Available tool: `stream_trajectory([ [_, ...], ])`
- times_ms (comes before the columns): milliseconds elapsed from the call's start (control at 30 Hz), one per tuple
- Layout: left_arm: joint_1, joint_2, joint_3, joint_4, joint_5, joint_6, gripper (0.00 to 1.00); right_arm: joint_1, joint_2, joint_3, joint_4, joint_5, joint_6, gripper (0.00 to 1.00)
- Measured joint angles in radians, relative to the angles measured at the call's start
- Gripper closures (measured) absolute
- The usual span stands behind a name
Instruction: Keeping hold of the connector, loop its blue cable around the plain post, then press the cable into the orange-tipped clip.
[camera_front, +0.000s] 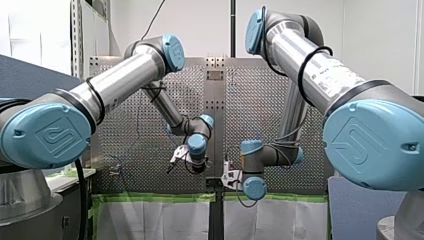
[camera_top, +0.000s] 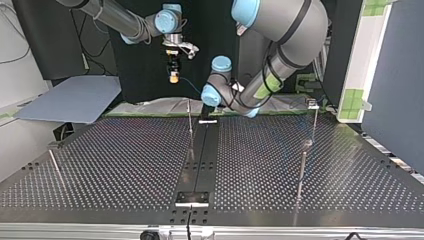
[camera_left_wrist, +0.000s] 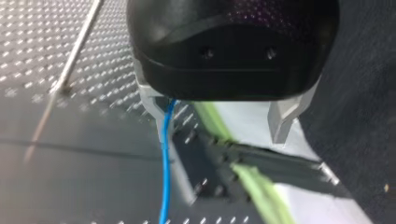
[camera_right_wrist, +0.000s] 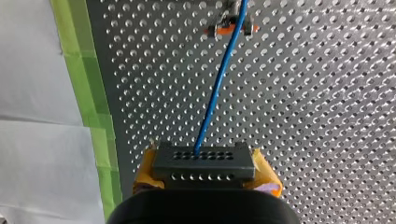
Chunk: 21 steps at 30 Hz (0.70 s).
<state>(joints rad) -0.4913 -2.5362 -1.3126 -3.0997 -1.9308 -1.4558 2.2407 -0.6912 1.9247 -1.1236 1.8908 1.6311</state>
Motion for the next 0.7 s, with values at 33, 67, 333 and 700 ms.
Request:
stream_trajectory([
  [33, -0.002, -0.004, 0.000, -0.006, 0.007, -0.001, 0.00, -0.001, 0.000, 0.000, 0.001, 0.000, -0.002, 1.00],
  [67, -0.004, -0.009, 0.000, -0.012, 0.014, -0.002, 0.00, -0.003, 0.000, 0.000, 0.001, 0.000, -0.005, 1.00],
  [333, -0.019, -0.041, -0.001, 0.016, 0.084, -0.046, 0.00, -0.007, 0.000, 0.000, 0.005, 0.001, -0.021, 1.00],
  [700, -0.025, -0.042, -0.002, 0.095, 0.189, -0.150, 0.00, -0.009, 0.000, 0.000, 0.005, 0.000, -0.027, 1.00],
])
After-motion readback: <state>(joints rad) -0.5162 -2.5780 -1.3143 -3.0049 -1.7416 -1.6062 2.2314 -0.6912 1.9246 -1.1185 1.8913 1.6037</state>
